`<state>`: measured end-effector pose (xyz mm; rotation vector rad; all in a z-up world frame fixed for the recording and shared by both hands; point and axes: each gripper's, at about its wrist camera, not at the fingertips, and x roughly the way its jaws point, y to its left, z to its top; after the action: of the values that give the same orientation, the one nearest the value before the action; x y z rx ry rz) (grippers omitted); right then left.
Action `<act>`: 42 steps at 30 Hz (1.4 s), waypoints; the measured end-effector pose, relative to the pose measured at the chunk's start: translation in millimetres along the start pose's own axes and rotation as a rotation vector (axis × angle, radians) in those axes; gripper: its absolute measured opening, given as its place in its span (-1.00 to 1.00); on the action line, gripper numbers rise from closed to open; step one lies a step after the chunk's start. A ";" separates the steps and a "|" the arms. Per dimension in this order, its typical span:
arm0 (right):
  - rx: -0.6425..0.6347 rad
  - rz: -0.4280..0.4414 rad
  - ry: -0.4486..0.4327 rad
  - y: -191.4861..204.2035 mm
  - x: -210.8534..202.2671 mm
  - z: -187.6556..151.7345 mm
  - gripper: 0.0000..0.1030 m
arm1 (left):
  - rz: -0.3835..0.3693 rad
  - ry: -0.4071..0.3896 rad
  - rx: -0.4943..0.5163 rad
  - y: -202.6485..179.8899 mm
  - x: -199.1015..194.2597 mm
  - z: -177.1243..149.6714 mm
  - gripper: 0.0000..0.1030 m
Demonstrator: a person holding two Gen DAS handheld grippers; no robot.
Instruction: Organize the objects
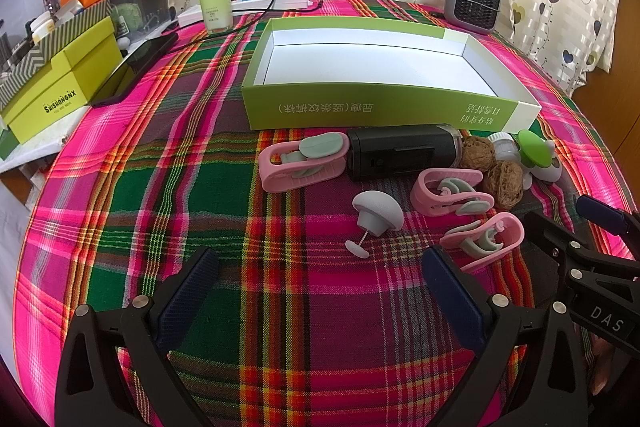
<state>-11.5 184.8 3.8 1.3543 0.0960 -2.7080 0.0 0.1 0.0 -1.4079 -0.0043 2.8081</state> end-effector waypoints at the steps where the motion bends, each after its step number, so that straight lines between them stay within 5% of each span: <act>1: 0.000 0.000 0.000 0.0 0.1 0.0 0.63 | -0.001 0.000 0.000 0.0 0.0 0.0 0.98; 34: 0.003 0.004 0.000 1.1 -2.4 -1.0 0.63 | -0.016 0.003 0.021 1.1 -0.7 -0.4 0.95; 42: 0.002 0.089 -0.015 4.0 -9.2 -6.6 0.62 | -0.034 -0.002 0.020 10.2 -6.0 -1.6 0.84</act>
<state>-0.3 182.2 7.2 1.3059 0.0306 -2.6453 4.9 -10.2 3.8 -1.3873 0.0001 2.7741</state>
